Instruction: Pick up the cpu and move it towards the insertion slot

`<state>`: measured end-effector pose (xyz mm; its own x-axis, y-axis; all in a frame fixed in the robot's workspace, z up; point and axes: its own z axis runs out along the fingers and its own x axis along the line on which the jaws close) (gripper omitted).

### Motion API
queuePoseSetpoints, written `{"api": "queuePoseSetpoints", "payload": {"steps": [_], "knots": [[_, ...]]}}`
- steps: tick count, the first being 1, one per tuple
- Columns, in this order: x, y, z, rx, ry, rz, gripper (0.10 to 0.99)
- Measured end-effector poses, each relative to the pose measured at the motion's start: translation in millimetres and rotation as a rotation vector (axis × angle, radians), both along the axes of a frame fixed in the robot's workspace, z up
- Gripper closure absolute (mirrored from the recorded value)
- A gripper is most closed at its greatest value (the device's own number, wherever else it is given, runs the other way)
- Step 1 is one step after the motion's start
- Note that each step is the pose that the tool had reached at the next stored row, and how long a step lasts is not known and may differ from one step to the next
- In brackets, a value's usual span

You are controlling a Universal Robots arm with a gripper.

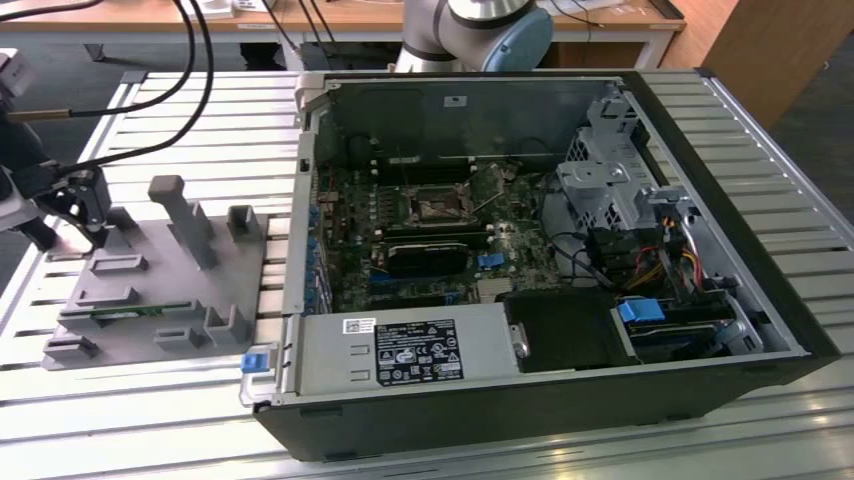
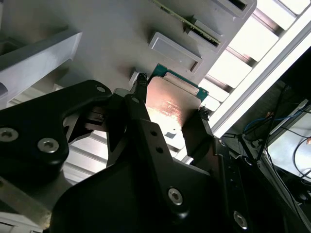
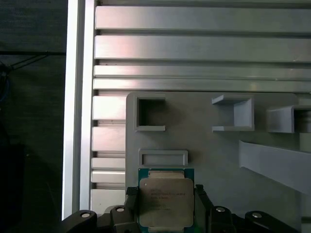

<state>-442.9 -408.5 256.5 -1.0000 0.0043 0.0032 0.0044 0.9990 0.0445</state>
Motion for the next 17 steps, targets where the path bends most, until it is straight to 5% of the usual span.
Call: {"api": "queuePoseSetpoints", "payload": {"steps": [17], "knots": [[0.0,0.0,4.8,0.0,0.0,0.0,0.545]]}}
